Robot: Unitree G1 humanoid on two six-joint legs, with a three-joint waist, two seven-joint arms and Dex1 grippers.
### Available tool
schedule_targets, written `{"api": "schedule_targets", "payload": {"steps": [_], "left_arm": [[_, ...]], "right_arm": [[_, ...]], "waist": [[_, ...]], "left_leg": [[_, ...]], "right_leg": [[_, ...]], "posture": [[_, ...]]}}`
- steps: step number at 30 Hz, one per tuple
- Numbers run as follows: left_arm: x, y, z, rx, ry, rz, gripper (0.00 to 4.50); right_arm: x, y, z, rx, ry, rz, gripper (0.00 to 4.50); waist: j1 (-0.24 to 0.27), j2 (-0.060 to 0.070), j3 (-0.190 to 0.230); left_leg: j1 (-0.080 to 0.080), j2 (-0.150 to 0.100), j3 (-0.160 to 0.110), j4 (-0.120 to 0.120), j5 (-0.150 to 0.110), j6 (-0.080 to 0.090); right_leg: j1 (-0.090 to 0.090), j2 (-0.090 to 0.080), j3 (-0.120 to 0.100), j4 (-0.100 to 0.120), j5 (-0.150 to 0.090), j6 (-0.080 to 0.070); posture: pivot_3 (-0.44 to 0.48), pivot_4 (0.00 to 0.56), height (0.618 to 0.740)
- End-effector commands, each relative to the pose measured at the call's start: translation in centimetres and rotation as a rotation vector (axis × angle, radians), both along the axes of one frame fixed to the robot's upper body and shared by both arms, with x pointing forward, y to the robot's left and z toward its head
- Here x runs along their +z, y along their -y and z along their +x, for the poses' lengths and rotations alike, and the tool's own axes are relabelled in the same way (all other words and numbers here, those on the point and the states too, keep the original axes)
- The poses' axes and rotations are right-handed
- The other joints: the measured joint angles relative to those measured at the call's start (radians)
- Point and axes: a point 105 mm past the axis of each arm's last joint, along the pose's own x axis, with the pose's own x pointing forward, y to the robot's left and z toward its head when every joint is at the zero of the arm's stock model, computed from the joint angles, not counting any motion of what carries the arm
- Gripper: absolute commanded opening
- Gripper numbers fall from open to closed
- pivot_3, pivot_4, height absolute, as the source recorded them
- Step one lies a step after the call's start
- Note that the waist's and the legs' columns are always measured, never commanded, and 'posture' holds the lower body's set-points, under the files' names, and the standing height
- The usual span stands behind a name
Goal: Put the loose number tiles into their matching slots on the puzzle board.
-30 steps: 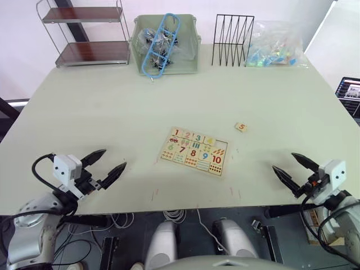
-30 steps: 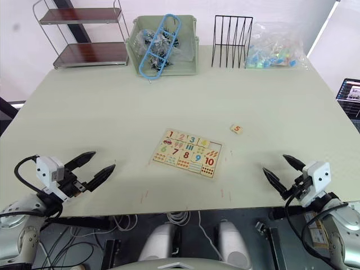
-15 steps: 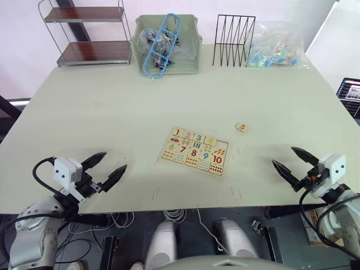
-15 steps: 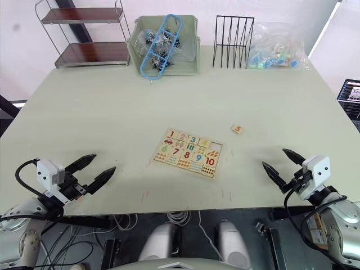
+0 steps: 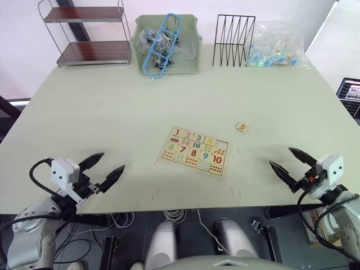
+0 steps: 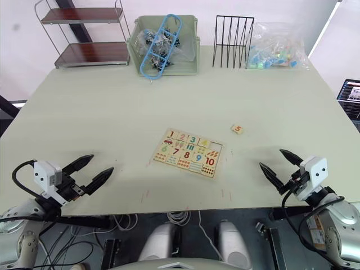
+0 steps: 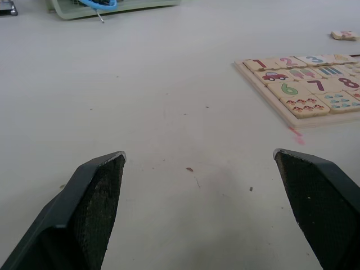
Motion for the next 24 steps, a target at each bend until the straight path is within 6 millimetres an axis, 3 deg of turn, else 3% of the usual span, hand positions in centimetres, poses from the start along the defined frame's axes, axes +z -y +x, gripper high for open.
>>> {"api": "schedule_targets", "payload": {"steps": [1,24], "left_arm": [[1.51,-0.07,-0.11,0.002,0.066,0.009,4.50],[1.56,-0.05,-0.33,-0.005,0.057,0.023,4.50]], "right_arm": [[0.91,0.14,0.00,0.003,0.044,-0.003,4.38],[0.42,-0.03,0.09,0.016,0.046,0.004,4.38]], "waist": [[0.000,0.000,0.000],[0.000,0.000,0.000]], "left_leg": [[0.000,0.000,0.000,0.000,0.000,0.000],[0.000,0.000,0.000,0.000,0.000,0.000]], "right_leg": [[0.000,0.000,0.000,0.000,0.000,0.000],[0.000,0.000,0.000,0.000,0.000,0.000]], "posture": [[0.000,0.150,0.740],[0.000,0.150,0.740]]}}
